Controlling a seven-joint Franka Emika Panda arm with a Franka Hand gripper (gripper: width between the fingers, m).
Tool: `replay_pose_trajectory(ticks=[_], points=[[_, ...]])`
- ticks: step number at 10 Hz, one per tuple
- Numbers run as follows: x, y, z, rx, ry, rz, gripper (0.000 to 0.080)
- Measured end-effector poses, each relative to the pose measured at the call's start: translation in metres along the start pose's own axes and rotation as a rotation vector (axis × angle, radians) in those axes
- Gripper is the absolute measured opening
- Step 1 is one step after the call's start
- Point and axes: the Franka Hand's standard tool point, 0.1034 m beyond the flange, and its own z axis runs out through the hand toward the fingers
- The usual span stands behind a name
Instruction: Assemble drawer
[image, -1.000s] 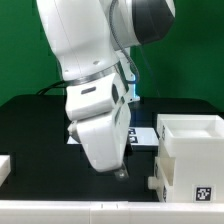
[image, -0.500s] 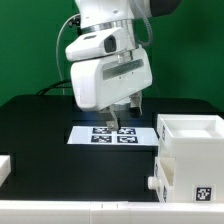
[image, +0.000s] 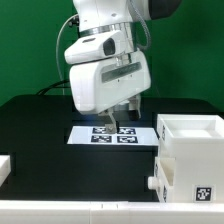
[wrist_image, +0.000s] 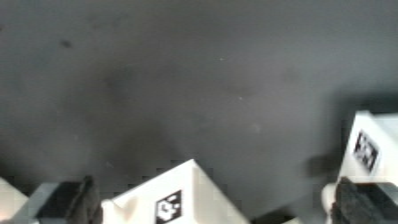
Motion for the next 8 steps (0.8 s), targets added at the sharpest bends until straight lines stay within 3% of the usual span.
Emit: replay_pose_trajectory(ticks=[2, 3, 4, 5, 8], points=[[0.008, -0.018, -0.007, -0.012, -0.012, 0.262, 0.0649], [0.019, -0.03, -0.009, 0.007, -0.03, 0.402, 0.0649], [0.039, -0.031, -0.013, 0.032, -0.04, 0.476, 0.0649], [0.037, -0.024, -0.013, 0.02, -0.026, 0.402, 0.0649], [0.034, -0.025, -0.012, 0.022, -0.029, 0.409, 0.0649]])
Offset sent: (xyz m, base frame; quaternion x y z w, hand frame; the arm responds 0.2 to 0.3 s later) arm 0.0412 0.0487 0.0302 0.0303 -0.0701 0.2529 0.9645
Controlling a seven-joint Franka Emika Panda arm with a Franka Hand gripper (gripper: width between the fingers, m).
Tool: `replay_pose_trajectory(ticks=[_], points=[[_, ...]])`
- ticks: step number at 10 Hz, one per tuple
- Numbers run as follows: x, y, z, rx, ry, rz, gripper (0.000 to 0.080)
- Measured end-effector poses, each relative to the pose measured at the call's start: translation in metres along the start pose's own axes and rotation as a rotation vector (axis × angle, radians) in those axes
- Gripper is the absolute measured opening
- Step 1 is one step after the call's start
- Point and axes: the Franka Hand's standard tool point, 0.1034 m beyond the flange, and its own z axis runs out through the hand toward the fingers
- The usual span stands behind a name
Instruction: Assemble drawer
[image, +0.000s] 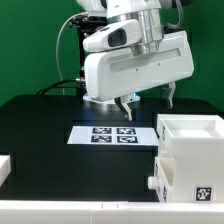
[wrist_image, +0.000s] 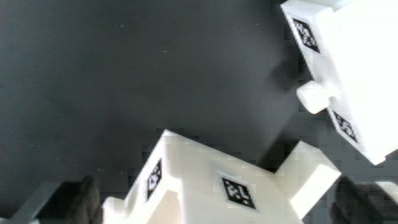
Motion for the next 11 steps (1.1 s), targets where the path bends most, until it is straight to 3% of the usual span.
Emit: replay_pose_trajectory(ticks=[2, 4, 5, 6, 9, 10, 11], points=[[0.0, -0.012, 0.004, 0.007, -0.014, 0.169, 0.0649], [0.024, -0.027, -0.002, 0.016, -0.018, 0.42, 0.0649], [0.033, -0.035, 0.003, 0.037, -0.032, 0.495, 0.0649], [0.037, -0.033, 0.005, 0.037, -0.017, 0.494, 0.0649], [0.036, -0.033, 0.005, 0.038, -0.019, 0.494, 0.0649], [0.034, -0.039, 0.009, 0.039, -0.027, 0.562, 0.0649], [0.029, -0.055, 0.02, 0.043, -0.049, 0.632, 0.0649]])
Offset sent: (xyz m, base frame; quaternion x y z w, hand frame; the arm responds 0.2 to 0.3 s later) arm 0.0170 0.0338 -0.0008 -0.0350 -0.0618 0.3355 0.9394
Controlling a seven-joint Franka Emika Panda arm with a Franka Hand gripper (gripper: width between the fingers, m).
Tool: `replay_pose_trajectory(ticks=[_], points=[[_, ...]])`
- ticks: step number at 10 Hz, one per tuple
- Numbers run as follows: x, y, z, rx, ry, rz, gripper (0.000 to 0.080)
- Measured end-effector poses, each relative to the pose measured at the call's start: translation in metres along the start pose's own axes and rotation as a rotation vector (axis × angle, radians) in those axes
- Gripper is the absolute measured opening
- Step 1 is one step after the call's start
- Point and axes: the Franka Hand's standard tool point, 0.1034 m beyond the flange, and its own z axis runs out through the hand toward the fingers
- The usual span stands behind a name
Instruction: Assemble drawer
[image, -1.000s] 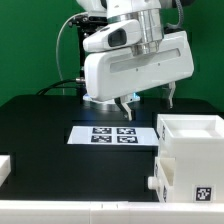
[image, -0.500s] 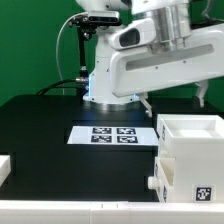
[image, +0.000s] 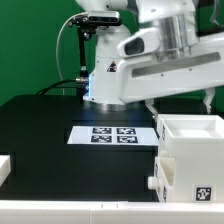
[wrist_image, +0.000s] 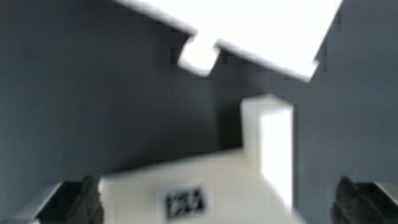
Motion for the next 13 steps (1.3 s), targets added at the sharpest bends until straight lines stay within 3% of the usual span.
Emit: replay_pose_trajectory(ticks=[3, 9, 12, 13], points=[[-0.013, -0.014, 0.029, 0.009, 0.002, 0.015, 0.0649], [-0.013, -0.014, 0.028, 0.009, 0.0, 0.011, 0.0649], [-0.022, -0.03, 0.025, -0.009, -0.048, 0.168, 0.0649], [-0.023, -0.028, 0.027, -0.01, -0.043, 0.167, 0.0649]])
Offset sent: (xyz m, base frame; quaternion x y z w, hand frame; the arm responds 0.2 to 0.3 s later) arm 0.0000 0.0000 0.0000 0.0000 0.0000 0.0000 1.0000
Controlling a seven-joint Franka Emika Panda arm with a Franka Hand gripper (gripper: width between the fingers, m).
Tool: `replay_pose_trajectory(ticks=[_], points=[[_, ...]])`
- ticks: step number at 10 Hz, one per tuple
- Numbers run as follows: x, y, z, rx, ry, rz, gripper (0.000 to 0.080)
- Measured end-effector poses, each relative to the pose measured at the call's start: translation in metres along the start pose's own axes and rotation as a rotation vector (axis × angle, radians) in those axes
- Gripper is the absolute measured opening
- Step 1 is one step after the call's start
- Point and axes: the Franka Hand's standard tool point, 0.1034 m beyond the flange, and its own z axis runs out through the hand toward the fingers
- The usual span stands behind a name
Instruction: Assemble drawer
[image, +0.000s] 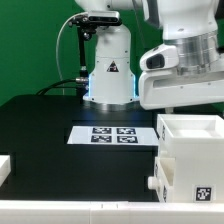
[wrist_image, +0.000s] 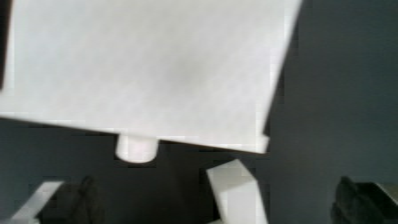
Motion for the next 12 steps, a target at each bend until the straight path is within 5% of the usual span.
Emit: replay_pose_trajectory(ticks=[5, 7, 9, 12], points=[[-0.001, 0.0, -0.001, -0.003, -0.006, 0.021, 0.0649], [-0.006, 0.003, -0.008, -0.034, -0.04, 0.159, 0.0649], [0.007, 0.028, -0.009, -0.039, -0.028, 0.093, 0.0649], [0.004, 0.022, -0.008, -0.038, -0.03, 0.097, 0.0649]])
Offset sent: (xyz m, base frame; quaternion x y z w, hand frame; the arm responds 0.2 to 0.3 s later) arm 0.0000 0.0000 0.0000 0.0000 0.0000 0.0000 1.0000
